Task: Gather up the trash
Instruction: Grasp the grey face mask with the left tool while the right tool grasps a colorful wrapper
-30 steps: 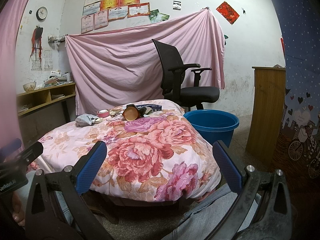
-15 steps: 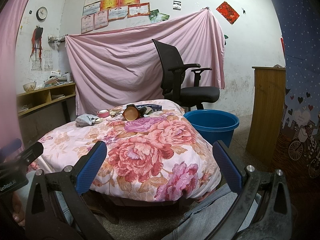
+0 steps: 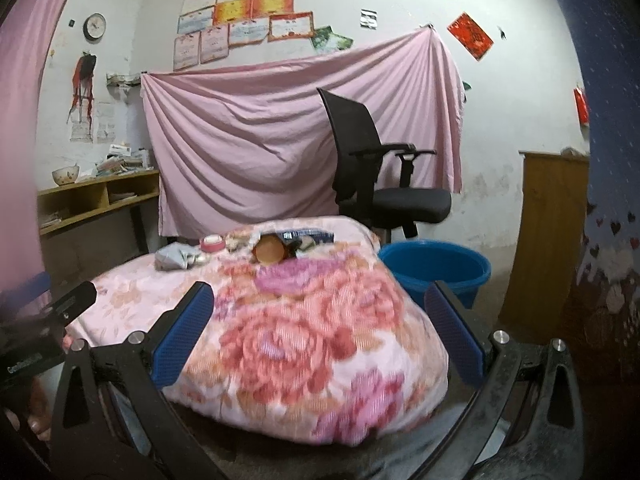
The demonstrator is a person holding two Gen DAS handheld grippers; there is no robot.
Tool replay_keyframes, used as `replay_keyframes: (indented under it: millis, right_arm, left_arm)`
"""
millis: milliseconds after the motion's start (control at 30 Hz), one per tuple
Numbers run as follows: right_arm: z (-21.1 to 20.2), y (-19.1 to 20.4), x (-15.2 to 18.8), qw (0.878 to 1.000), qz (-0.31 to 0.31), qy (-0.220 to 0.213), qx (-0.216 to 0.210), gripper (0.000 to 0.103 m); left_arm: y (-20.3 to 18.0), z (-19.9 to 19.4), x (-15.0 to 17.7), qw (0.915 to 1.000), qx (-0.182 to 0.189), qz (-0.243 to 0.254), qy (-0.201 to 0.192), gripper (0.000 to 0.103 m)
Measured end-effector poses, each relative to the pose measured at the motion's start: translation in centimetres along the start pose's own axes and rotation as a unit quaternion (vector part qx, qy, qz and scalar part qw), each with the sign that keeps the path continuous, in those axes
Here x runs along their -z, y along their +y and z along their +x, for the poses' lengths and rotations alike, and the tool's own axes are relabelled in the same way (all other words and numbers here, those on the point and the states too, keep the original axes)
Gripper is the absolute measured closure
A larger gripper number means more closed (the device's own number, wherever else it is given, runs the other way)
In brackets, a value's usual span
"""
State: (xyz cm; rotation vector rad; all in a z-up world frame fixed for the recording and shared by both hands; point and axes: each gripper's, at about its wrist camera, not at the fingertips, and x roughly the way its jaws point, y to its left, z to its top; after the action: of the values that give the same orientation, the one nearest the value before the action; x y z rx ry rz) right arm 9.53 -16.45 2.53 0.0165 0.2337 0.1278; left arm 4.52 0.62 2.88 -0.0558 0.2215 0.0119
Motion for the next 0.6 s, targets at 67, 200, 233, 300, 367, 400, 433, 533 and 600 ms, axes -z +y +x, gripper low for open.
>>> replay_keyframes:
  millis: [67, 200, 233, 300, 367, 400, 433, 533, 600]
  right_arm:
    - [1.0, 0.0, -1.0, 1.0, -0.003, -0.009, -0.003, 0.0]
    - [3.9, 0.1, -2.4, 1.0, -0.009, -0.02, -0.013, 0.0]
    - [4.7, 0.2, -2.7, 1.0, -0.011, -0.021, -0.015, 0.0]
    - [6.6, 0.5, -3.3, 0.999, -0.012, -0.021, -0.022, 0.0]
    - [8.5, 0.7, -3.5, 0.999, -0.011, -0.02, -0.031, 0.0]
    - [9.5, 0.8, -3.7, 0.999, -0.012, -0.02, -0.036, 0.0]
    - [10.5, 1.0, -3.8, 0.999, -0.014, -0.02, -0.04, 0.0]
    - [12.9, 1.5, -4.2, 0.998, -0.021, -0.016, -0.05, 0.0]
    - [15.0, 2.0, -4.5, 0.998, -0.024, -0.009, -0.058, 0.0]
  left_arm:
    - [0.3, 1.4, -0.7, 1.0, -0.003, 0.001, -0.006, 0.002]
    - [1.3, 4.1, -1.9, 0.9999, -0.013, 0.001, -0.011, 0.002]
    - [1.4, 4.7, -2.1, 0.9998, -0.016, 0.002, -0.012, 0.002]
    - [2.1, 6.5, -2.5, 0.9996, -0.025, 0.004, -0.012, 0.002]
    - [2.8, 8.3, -2.9, 0.9993, -0.034, 0.003, -0.011, 0.002]
    - [3.1, 9.0, -2.9, 0.9992, -0.038, 0.003, -0.011, 0.002]
    - [3.4, 9.7, -2.9, 0.9991, -0.041, 0.002, -0.011, 0.002]
    - [4.5, 12.5, -3.2, 0.9986, -0.051, -0.001, -0.007, 0.002]
    - [5.4, 14.8, -3.5, 0.9985, -0.054, 0.0, -0.001, 0.002]
